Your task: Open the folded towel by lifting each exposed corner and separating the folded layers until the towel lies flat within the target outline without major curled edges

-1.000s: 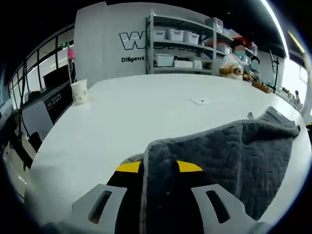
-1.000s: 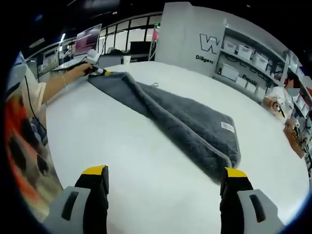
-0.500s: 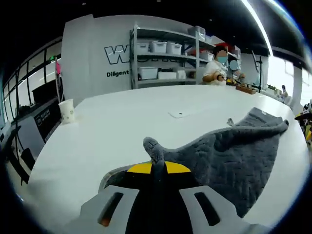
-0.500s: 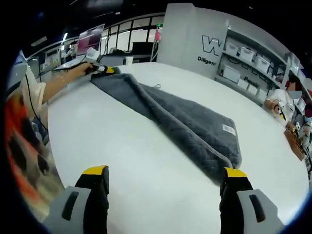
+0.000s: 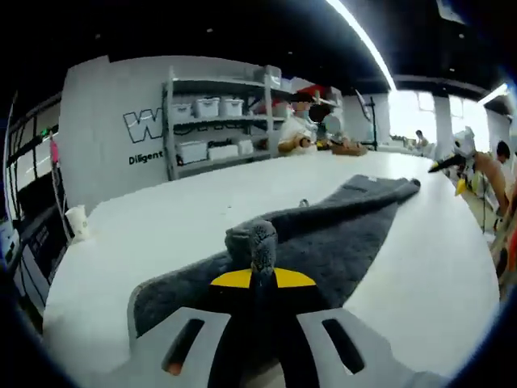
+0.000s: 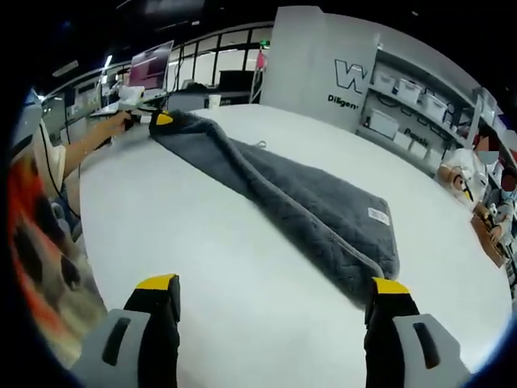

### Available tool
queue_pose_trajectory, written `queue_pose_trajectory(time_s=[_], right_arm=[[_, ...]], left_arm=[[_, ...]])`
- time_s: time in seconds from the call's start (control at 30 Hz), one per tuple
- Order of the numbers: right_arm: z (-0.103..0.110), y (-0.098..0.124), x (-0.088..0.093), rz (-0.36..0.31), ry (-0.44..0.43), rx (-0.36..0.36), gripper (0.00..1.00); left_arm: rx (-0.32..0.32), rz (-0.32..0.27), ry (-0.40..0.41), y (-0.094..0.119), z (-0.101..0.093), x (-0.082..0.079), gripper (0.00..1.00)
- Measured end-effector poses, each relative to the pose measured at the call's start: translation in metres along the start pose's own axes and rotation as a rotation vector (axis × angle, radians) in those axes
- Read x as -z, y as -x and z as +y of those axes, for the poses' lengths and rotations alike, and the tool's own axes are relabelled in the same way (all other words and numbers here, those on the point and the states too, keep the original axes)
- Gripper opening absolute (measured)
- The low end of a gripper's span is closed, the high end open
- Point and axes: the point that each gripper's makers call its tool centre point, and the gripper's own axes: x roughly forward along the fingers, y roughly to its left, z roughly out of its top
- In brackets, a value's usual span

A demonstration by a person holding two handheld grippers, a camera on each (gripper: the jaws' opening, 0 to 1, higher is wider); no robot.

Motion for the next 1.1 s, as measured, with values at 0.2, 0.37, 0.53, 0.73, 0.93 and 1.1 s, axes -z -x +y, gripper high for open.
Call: queue_pose_trajectory(time_s=[0.2,0.37,0.53,0.73,0.93,1.1], right_arm=[[0.006,-0.003,-0.001,0.0,0.01,-0.015,0.95],[0.007,-0.002,0.001,0.004,0.011,-0.017,0.95],[0.005,0.0,0.004,0.004,-0.002,-0.008,0.95],[0.007,0.0,0.006,0.006,-0.003,-0.014,0.95],[0.009,-0.002,0.006,0.005,-0.003,-0.022,0.95],[0.012,-0.005,0.004,0.006,0.004,-0.033,0.94]], left_arm=[[0.016,0.058,0.002,0.0,-0.009,0.021,0.06],[0.028,0.069,0.025,0.001,-0.016,0.024,0.16],[0.019,0.05,0.029,0.005,-0.022,0.018,0.32],[-0.072,0.018,0.051,0.013,-0.015,0.009,0.85],[-0.092,0.014,0.021,0.019,-0.026,-0.002,0.91],[-0.094,-0.002,-0.012,0.015,-0.032,-0.014,0.87]])
